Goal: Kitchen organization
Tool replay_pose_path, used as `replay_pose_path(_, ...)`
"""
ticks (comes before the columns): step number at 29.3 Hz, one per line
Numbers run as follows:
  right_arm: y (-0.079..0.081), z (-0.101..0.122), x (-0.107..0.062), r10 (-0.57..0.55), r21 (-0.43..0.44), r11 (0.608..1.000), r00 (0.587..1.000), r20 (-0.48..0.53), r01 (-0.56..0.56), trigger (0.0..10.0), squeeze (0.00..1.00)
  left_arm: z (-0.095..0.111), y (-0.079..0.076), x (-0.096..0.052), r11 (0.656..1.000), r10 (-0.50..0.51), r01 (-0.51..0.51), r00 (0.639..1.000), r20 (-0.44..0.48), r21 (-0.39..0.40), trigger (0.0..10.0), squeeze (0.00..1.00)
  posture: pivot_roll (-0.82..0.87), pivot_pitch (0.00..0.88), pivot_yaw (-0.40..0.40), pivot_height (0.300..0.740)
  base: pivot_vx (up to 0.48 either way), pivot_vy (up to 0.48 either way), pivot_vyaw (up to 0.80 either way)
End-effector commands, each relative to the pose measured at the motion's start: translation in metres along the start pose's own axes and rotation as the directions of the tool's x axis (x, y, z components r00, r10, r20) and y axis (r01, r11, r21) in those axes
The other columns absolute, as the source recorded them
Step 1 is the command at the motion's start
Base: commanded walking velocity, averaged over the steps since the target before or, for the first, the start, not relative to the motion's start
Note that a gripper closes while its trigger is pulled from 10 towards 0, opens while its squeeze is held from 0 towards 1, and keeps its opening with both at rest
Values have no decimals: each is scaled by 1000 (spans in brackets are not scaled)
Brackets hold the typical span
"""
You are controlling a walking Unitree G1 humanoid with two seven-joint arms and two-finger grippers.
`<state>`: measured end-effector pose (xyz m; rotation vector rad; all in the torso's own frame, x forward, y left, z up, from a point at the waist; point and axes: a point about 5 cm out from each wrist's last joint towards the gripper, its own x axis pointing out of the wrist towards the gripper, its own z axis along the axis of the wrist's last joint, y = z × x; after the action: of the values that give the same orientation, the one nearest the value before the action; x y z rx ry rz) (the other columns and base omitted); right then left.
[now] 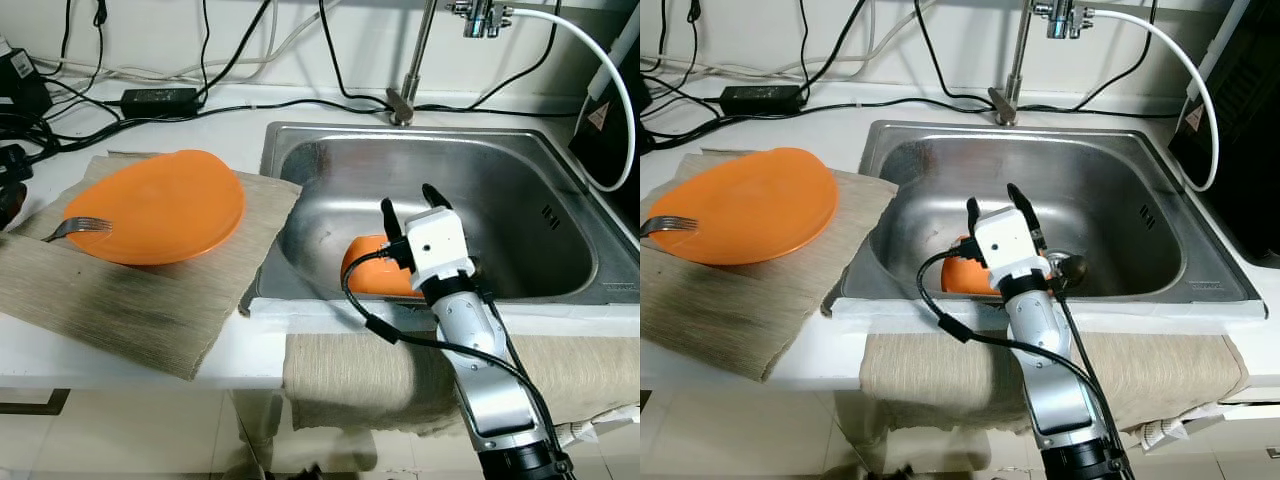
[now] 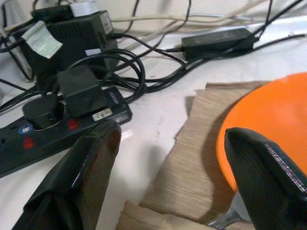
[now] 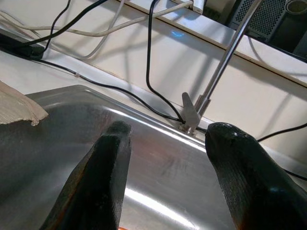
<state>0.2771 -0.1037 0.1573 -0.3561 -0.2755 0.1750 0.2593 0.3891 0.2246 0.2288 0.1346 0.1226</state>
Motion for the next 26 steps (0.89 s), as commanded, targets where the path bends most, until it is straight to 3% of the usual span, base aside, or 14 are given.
replay_pose_path(1,1,-1,2,12,5,1000,1000,-8,-12,10000,0,0,2,0,997,-40,41,999,-24,63,10000,0,179,44,-9,740,0,0,0)
replay_pose_path(8,2,-2,3,8,6,1000,1000,-10,-8,10000,0,0,-2,6,981,-145,152,987,-68,119,10000,0,176,43,2,740,0,0,0)
replay_pose_path(26,2,-4,5,-14,8,1000,1000,-14,14,10000,0,-3,-10,13,923,-360,377,916,-175,77,10000,0,166,40,25,740,0,0,0)
